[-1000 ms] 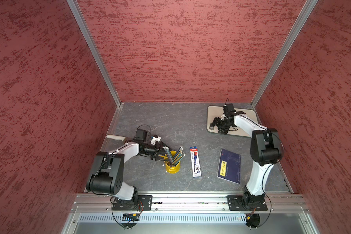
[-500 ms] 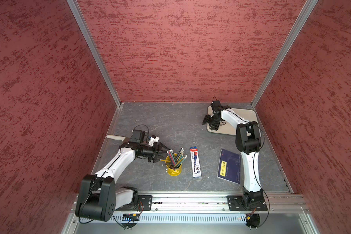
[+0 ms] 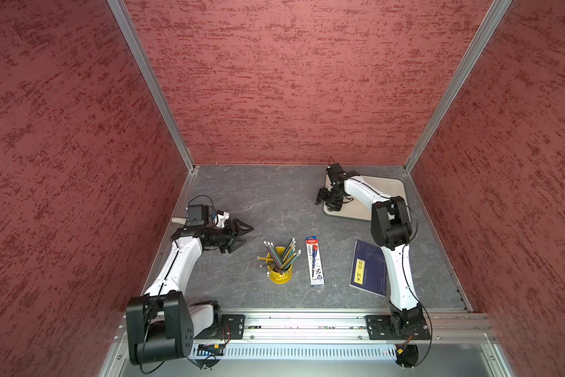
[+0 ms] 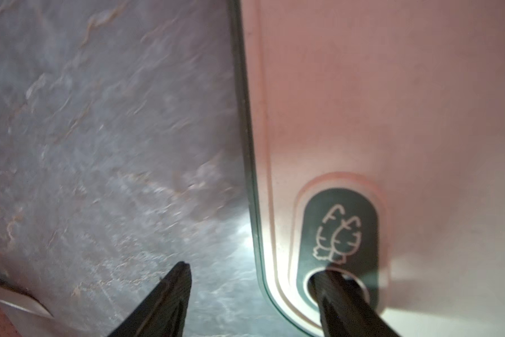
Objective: Align the knife with the edge of the cutting board
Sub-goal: Move the work surface to the center of the board.
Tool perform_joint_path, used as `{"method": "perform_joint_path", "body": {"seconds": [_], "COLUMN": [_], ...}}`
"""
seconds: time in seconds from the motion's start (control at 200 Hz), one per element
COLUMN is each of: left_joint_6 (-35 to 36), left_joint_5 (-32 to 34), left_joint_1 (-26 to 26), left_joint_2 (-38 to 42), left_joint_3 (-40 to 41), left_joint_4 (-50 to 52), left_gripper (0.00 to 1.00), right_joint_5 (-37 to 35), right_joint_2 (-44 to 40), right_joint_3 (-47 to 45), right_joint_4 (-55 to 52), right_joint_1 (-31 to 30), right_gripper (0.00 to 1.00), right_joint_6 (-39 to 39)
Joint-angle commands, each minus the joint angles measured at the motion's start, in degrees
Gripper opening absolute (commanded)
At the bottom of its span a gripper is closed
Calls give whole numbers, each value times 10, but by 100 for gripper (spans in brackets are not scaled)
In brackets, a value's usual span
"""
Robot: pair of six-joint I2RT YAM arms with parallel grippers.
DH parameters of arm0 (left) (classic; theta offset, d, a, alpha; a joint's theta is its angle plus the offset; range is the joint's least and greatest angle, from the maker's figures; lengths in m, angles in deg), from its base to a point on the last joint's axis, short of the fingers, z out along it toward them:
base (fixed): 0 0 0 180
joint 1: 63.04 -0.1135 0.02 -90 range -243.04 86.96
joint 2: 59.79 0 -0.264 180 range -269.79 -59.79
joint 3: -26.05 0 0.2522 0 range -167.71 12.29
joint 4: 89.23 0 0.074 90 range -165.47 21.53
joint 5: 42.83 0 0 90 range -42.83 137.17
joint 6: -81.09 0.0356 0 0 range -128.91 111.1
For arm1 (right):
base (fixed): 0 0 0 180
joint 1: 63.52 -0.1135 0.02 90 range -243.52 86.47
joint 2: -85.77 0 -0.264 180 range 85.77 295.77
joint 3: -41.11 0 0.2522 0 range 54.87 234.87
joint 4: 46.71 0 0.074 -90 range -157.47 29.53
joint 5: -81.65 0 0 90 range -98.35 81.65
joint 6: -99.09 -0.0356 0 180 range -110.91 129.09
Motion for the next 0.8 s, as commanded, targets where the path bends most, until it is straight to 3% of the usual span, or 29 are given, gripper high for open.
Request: {"method": "perform_joint_path", "body": {"seconds": [0.0, 0.26, 0.351, 0.441, 0.551, 0.796], "left_joint_6": [-21, -36, -40, -45, -52, -64], "left_joint_5": [65, 74, 68, 71, 76, 108], "left_joint_1": [-15, -17, -13, -2, 26, 108], "left_joint_2": [-10, -54, -70, -80, -97, -229], "left_joint_3": [-4, -11, -14, -17, -30, -129], "left_joint_4": [-31, -72, -81, -95, -121, -149], "left_gripper": [67, 67, 66, 66, 67, 68], "right_joint_5": [83, 137, 153, 150, 75, -25], "right_joint_2": [39, 114, 103, 71, 13, -136], "right_joint_3": [19, 222, 240, 239, 224, 16], "right_joint_4": [-11, -74, -69, -74, -109, -80], "right_joint_1": [-84, -158, -160, -159, -135, 23], "right_gripper": [71, 69, 70, 75, 81, 83], "right_joint_6": [-31, -13, -10, 29, 53, 28]}}
